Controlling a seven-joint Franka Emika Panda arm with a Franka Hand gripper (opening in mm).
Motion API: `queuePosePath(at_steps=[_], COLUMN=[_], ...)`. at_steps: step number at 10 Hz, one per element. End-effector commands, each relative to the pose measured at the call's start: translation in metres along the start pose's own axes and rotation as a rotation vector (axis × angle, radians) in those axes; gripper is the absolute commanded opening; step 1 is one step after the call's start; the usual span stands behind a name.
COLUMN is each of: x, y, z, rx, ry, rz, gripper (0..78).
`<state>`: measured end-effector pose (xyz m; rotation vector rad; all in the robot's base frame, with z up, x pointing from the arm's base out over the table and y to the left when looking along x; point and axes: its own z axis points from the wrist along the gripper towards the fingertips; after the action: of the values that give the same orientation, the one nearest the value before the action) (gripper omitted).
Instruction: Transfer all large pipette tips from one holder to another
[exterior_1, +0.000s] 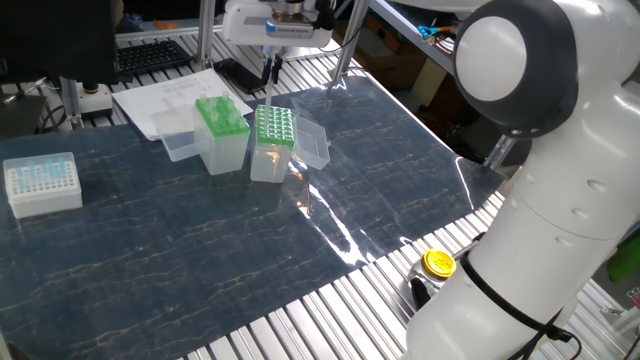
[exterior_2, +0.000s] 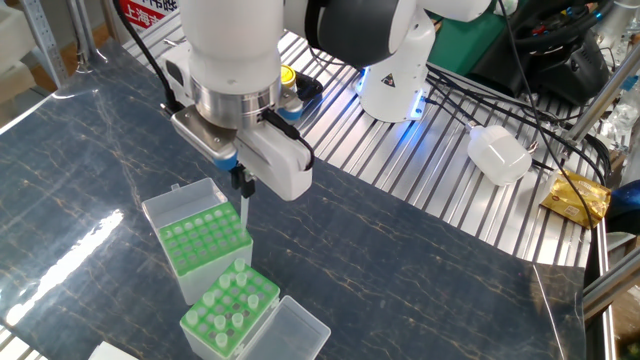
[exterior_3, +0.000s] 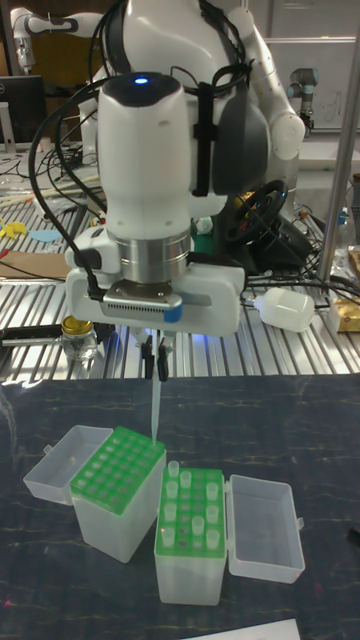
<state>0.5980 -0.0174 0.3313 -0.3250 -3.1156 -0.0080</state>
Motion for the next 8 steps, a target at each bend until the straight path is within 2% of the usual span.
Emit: queuePosePath(at_steps=[1,5,8], x=[-0.002,-0.006,-0.006], y=[-0.003,0.001,0.006], z=[0.006,0.016,0.03], rx=[-0.003,-0.009,-0.011], ry=[-0.005,-0.006,-0.009], rz=[-0.009,0.001,-0.001], gripper=[1.2,1.2,1.2])
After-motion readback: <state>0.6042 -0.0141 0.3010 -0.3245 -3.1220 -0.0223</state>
